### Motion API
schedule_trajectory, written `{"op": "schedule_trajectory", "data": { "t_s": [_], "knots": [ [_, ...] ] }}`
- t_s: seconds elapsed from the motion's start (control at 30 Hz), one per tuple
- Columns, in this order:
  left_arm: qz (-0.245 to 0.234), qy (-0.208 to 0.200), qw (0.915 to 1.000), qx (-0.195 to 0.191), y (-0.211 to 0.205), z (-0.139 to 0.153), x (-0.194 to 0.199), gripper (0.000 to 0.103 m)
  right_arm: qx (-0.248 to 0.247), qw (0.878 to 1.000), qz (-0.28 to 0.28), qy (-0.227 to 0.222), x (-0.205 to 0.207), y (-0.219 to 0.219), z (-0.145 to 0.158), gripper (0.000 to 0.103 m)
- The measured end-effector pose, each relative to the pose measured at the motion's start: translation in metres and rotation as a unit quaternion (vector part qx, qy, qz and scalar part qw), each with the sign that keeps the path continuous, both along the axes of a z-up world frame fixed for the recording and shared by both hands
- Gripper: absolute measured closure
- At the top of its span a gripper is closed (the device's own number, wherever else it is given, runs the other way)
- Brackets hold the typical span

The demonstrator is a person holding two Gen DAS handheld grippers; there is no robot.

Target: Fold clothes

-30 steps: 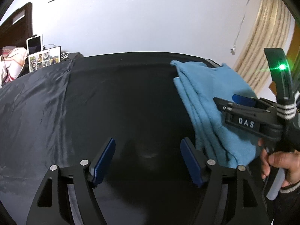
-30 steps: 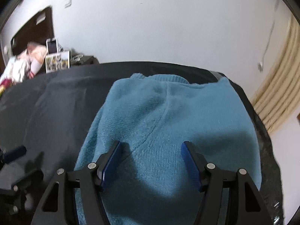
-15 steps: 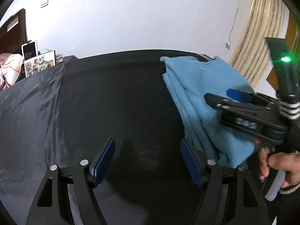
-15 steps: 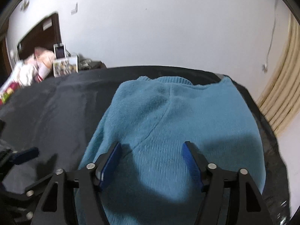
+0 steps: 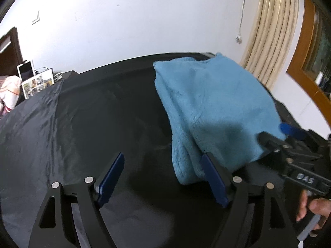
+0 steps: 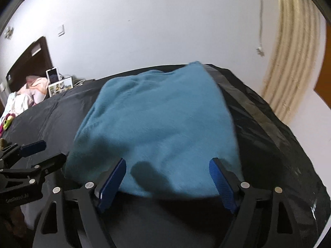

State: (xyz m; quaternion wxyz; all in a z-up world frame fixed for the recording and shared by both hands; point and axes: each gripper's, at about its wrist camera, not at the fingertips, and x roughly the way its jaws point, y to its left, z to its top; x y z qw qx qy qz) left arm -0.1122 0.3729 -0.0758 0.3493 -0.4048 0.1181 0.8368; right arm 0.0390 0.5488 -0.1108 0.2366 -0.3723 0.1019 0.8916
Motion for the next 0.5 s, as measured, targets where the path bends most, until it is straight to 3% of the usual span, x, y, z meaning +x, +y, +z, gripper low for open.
{"op": "schedule_trajectory", "data": {
  "t_s": [0.3, 0.5],
  "knots": [
    [0.005, 0.002, 0.9999, 0.010, -0.004, 0.016, 0.009, 0.016, 0.017, 1.000, -0.010, -0.011, 0.022, -0.012, -0.001, 0.017],
    [-0.008, 0.024, 0.9993, 0.027, -0.006, 0.037, 0.027, 0.015, 0.057, 0.998, -0.026, 0.008, 0.025, -0.027, 0.015, 0.017]
  ]
}}
